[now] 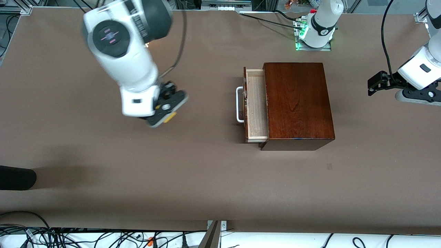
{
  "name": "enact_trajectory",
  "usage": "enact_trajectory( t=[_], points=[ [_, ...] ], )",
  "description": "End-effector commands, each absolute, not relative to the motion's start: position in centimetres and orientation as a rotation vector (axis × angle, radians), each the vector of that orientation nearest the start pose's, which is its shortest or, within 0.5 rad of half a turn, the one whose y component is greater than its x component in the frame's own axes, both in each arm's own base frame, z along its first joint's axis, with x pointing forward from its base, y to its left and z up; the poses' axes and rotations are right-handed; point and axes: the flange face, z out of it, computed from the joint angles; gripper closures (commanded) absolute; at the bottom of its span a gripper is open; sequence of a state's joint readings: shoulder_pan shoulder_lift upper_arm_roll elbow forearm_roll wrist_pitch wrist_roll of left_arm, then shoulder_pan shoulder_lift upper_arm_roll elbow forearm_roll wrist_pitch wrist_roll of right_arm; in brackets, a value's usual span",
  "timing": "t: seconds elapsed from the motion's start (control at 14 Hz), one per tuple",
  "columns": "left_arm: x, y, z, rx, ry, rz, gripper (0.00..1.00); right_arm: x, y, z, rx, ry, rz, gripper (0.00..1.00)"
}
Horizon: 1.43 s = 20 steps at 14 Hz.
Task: Open drawer, take yellow block, close drawer
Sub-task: 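Lift the yellow cube out of the drawer with the right gripper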
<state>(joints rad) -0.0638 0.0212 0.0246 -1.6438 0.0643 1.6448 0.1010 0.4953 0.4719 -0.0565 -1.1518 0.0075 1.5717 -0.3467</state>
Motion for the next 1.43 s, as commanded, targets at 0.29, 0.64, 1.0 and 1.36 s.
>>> enact_trajectory(
  t=[0.29, 0.64, 1.0, 1.36],
  points=[
    [56.5, -1.5, 59.1, -3.084, 0.251, 0.039, 0.0, 60.7, 13.0, 41.8, -2.993, -0.915, 0.208, 1.0],
    [56.6, -1.5, 59.0, -3.086, 0.251, 0.041, 0.0, 58.1, 4.7, 31.1, -3.046, -0.687, 0.195, 1.0],
    [56.6, -1.5, 59.0, -3.084, 0.251, 0.041, 0.0, 54.8, 3.9, 24.6, -3.087, -0.477, 0.132, 1.0],
    [56.5, -1.5, 59.1, -3.086, 0.251, 0.039, 0.0, 56.8, 3.4, 21.4, -3.094, -0.23, 0.084, 1.0]
  ],
)
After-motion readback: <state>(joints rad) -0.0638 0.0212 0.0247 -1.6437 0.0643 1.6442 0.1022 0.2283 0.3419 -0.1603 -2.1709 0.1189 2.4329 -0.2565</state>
